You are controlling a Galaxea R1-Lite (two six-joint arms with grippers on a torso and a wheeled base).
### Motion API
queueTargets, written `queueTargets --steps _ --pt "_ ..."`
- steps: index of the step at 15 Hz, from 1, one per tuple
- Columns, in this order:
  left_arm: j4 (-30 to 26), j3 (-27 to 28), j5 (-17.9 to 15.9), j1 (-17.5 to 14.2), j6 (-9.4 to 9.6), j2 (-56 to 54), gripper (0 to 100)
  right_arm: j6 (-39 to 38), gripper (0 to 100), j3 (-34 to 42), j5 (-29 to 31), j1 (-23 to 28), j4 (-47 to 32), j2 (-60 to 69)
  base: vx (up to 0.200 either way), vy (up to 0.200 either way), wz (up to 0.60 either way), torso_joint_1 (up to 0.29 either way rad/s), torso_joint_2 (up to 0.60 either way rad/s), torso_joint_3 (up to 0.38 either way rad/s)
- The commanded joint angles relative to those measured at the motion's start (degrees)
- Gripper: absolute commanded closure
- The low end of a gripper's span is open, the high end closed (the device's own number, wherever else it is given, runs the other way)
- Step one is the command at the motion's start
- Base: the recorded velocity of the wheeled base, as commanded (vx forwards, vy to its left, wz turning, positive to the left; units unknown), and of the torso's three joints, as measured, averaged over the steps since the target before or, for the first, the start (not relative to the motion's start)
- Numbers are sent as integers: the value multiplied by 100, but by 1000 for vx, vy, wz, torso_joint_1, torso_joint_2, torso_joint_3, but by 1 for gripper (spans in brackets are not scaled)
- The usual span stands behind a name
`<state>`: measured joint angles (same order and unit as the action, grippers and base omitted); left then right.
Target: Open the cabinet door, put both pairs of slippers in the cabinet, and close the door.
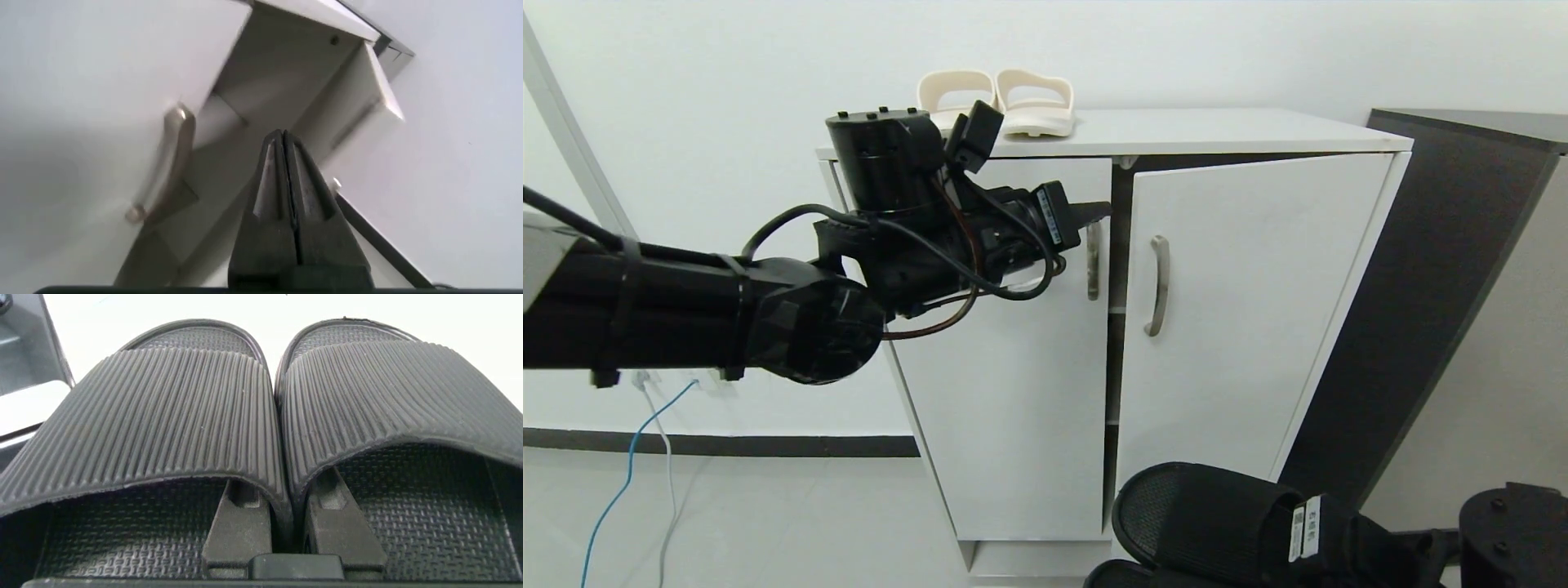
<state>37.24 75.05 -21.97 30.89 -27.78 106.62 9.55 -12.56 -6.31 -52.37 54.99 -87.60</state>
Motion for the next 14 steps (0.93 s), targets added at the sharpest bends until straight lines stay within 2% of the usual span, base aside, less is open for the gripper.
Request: queueTargets --steps 1,5,8,12,14 --pt "-33 335 -9 5 1 412 100 3 100 52 -1 -54 3 -11 0 0 0 0 0 0" --pt "-33 432 -9 75 1 579 100 3 100 87 -10 -133 -6 -29 0 0 0 0 0 0" --pt "-6 203 35 198 10 368 100 -5 100 87 -10 -142 3 -64 -200 0 0 2 1 -1" --pt "11 -78 35 708 45 43 100 -5 100 87 -10 -151 3 -90 -200 0 0 11 5 1" --pt "20 -95 35 769 89 17 100 -5 100 87 -10 -151 12 -90 -200 0 0 5 2 -2"
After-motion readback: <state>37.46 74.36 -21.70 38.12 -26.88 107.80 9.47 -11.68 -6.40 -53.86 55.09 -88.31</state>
